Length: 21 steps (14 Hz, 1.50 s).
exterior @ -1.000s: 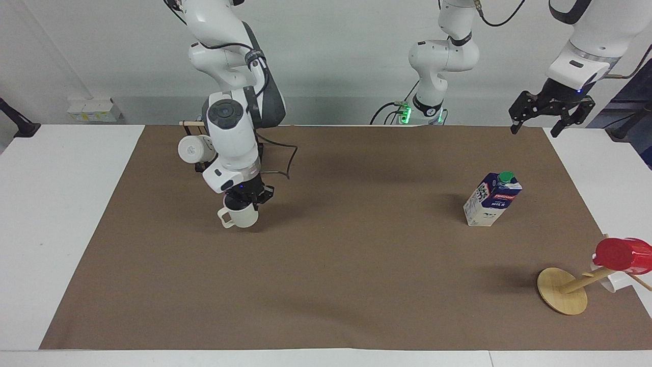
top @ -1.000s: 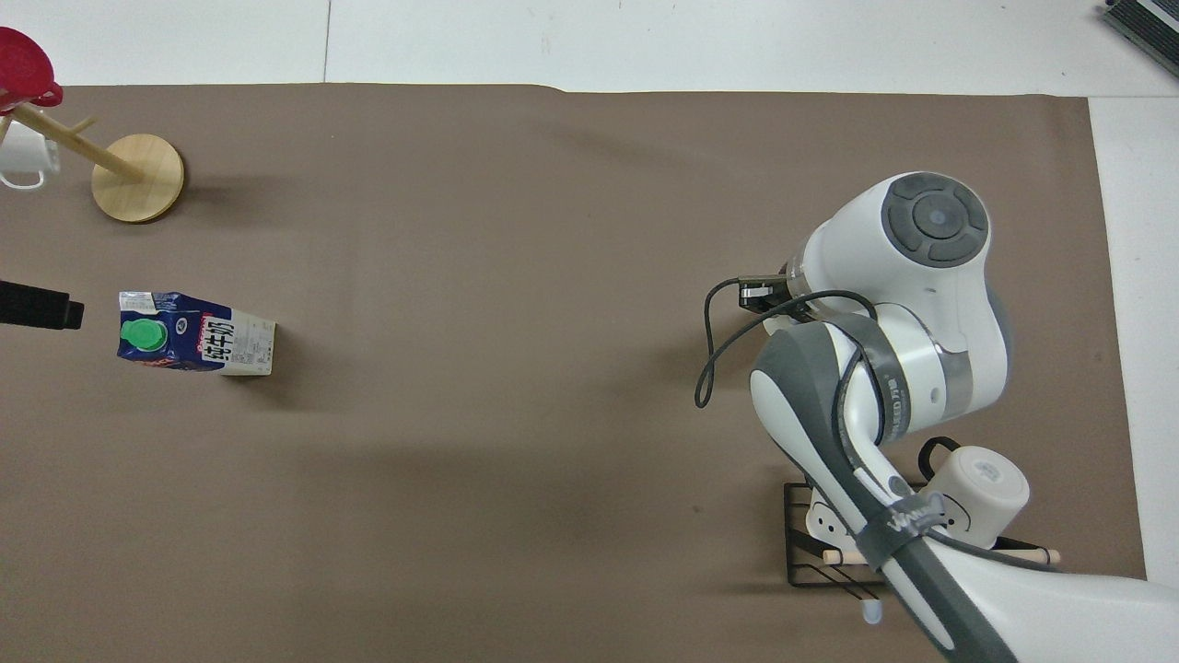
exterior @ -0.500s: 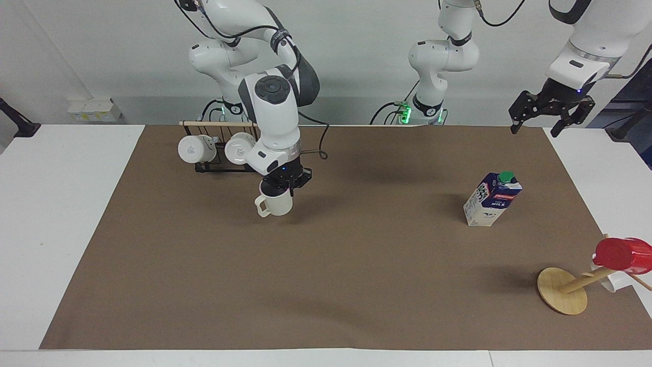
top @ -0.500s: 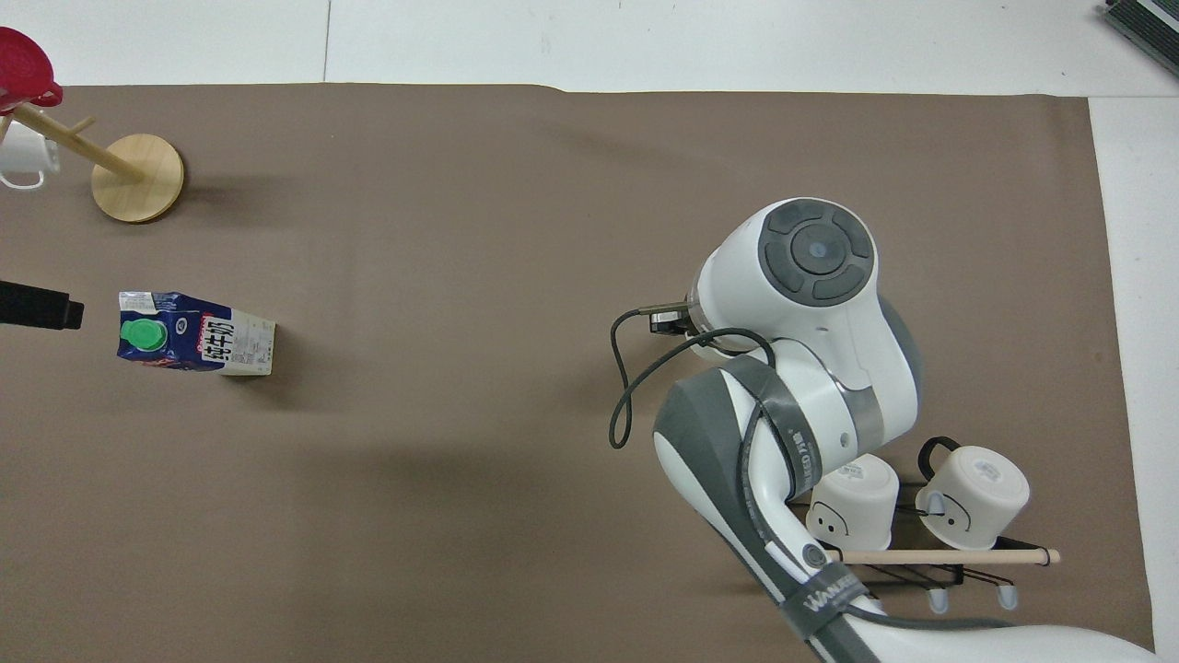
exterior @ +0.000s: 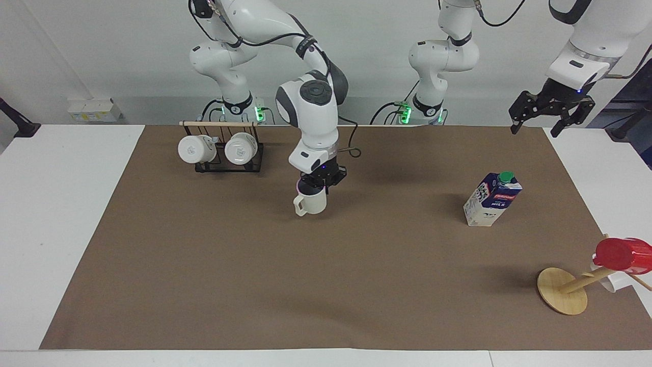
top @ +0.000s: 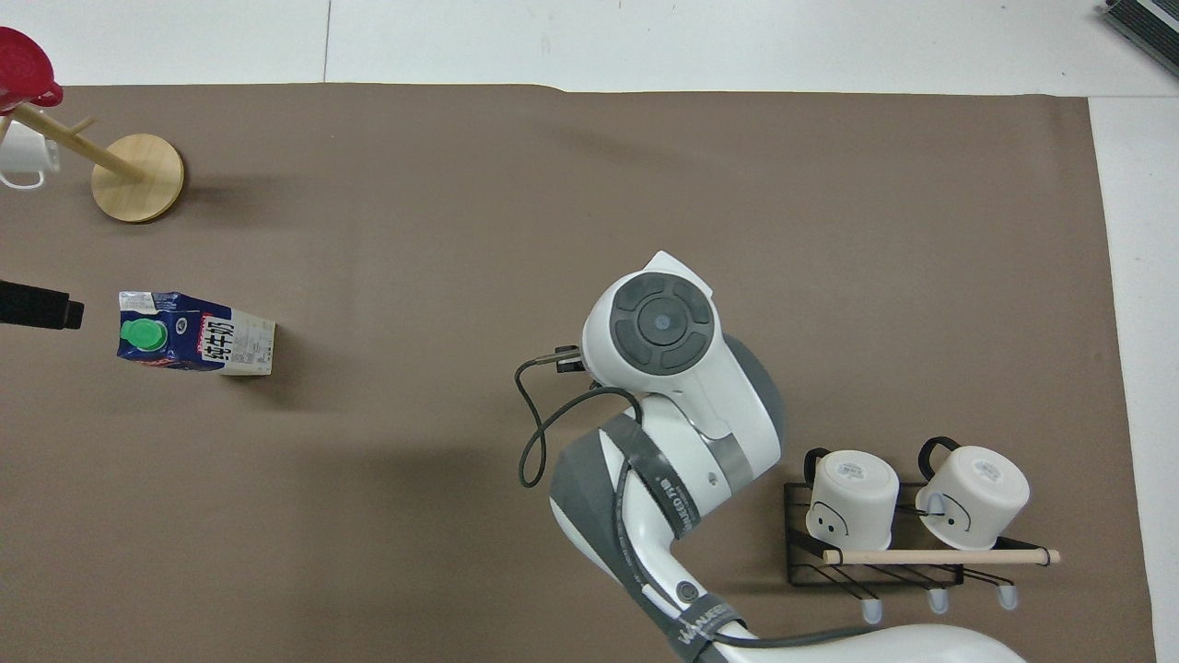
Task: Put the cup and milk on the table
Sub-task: 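Carry the white mug with the right gripper toward the table center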
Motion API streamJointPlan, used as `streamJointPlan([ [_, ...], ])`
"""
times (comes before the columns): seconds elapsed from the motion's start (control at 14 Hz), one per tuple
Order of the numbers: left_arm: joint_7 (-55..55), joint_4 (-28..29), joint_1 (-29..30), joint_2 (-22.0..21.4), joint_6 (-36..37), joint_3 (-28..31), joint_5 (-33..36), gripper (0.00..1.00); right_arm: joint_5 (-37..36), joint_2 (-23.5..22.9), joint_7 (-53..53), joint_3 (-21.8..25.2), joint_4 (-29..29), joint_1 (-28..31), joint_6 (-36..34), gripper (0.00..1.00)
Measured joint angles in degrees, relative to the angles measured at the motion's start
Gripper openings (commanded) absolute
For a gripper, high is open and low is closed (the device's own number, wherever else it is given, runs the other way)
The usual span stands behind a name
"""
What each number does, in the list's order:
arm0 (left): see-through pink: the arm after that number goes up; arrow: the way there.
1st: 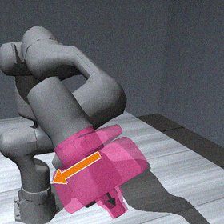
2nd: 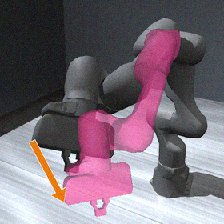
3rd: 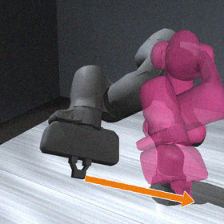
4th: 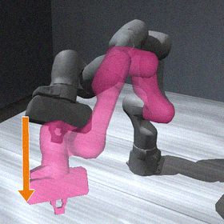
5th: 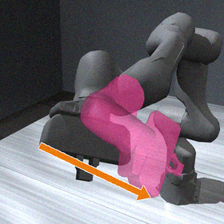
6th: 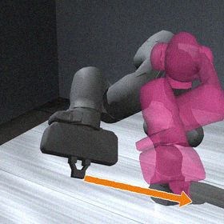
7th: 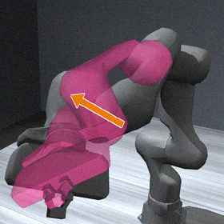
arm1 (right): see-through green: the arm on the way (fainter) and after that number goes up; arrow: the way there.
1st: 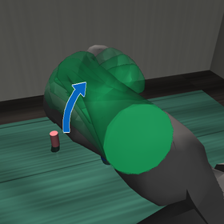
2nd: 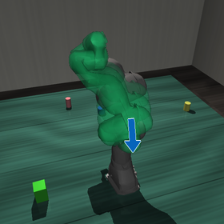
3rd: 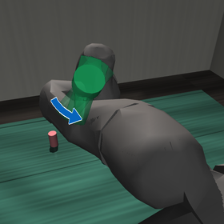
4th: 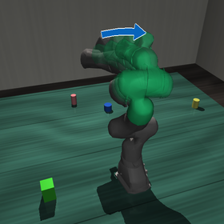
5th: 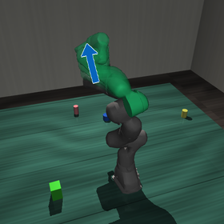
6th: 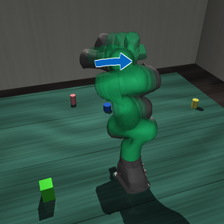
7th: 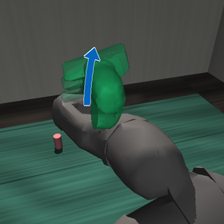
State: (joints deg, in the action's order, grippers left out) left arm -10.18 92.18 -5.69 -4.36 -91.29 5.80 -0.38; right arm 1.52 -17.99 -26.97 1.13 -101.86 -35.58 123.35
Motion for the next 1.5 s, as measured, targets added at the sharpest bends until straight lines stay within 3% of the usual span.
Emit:
streamJointPlan([
  [0.36, 0.0, 0.0, 0.0, 0.0, 0.0, 0.0, 0.0, 1.0, -0.76, -1.25, 0.28, -0.07, -1.47, -3.32, 1.15, 0.0],
  [1.14, 0.0, 0.0, 0.0, 0.0, 0.01, 0.0, 0.0, 1.0, -2.67, -1.42, 4.56, 0.12, -4.29, -2.94, 2.92, 0.0],
  [1.21, 0.0, 0.0, 0.0, 0.0, 0.09, 0.01, 0.0, 1.0, -2.67, -1.39, 4.68, 0.14, -4.5, -2.9, 3.15, 0.07],
  [1.43, 0.0, 0.0, 0.0, -0.02, 1.08, 0.2, 0.0, 1.0, -2.65, -1.27, 4.68, 0.15, -4.64, -2.82, 3.16, 0.66],
  [1.5, 0.0, 0.0, 0.0, -0.04, 1.13, 0.24, 0.0, 1.0, -2.63, -1.26, 4.59, 0.16, -4.65, -2.76, 3.16, 0.91],
])
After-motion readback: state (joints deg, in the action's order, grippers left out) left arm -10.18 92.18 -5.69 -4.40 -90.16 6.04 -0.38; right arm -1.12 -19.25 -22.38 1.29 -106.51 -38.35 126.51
